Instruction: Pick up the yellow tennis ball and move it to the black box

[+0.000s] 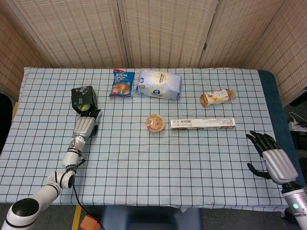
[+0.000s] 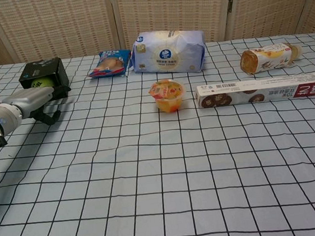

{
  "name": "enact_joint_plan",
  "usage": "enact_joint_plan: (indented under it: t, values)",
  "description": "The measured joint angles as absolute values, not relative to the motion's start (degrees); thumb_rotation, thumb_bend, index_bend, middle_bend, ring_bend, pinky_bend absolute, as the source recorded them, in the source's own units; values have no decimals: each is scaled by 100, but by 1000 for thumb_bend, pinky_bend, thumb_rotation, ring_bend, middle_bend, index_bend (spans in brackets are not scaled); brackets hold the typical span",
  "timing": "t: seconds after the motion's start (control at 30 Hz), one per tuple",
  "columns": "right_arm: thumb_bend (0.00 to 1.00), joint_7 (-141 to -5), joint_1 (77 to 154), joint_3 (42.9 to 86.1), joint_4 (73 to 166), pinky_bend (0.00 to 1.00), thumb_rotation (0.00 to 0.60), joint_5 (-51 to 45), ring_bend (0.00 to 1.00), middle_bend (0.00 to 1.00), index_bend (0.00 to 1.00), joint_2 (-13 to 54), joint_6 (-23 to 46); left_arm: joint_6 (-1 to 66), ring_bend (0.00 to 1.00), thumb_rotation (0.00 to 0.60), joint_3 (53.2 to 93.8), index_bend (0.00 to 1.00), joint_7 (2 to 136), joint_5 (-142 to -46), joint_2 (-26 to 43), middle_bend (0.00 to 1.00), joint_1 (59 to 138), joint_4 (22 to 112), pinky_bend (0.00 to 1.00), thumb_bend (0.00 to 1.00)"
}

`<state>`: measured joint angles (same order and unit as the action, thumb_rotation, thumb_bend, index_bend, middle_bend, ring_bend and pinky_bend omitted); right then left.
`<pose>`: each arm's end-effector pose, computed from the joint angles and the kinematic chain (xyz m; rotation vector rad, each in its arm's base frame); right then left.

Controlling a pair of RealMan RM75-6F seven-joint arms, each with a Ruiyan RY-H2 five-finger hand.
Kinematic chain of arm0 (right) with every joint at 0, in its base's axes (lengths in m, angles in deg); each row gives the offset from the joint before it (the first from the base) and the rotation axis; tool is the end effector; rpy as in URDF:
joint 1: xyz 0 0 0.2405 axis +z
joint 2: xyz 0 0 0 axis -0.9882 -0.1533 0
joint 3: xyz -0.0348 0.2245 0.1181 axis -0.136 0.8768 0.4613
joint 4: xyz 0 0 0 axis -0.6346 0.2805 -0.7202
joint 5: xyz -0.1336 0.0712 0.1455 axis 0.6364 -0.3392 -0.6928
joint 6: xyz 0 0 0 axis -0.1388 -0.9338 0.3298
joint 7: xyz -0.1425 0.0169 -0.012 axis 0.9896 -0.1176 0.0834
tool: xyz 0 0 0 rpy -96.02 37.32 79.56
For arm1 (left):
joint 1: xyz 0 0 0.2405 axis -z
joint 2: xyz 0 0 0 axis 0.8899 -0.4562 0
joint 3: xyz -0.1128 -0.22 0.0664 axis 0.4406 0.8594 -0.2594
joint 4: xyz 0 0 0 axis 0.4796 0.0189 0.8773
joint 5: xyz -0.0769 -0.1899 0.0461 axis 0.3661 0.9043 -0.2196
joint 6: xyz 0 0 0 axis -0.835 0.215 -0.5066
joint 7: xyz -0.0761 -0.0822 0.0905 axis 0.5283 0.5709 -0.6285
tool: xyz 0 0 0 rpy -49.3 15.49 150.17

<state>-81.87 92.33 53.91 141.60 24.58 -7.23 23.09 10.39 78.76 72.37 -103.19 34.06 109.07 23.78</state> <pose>-0.2947 -0.1985 0.1685 1.5891 -1.0451 0.9157 -0.2500 0.4320 -0.0339 -1.6324 -0.9535 -0.7110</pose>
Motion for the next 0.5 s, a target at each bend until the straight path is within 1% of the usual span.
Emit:
enact_joint_plan:
  t: [0.27, 0.4, 0.5]
  values:
    - [263, -8188, 9230, 5386, 14169, 0, 600, 2465, 0, 0, 38, -729, 2311, 1076, 0, 600, 7838, 16, 7315, -10369, 3347, 32, 10875, 2481, 75, 587]
    - [262, -8189, 9231, 5378, 14172, 0, 600, 2477, 0, 0, 38, -732, 2305, 1161, 2, 600, 7796, 16, 7374, -10433, 3232, 35, 10825, 2676, 75, 586]
    - [262, -8190, 9230, 5375, 14177, 0, 600, 2487, 0, 0, 38, -737, 2311, 1243, 9, 600, 7771, 21, 7402, -10470, 3089, 55, 10768, 2939, 76, 588]
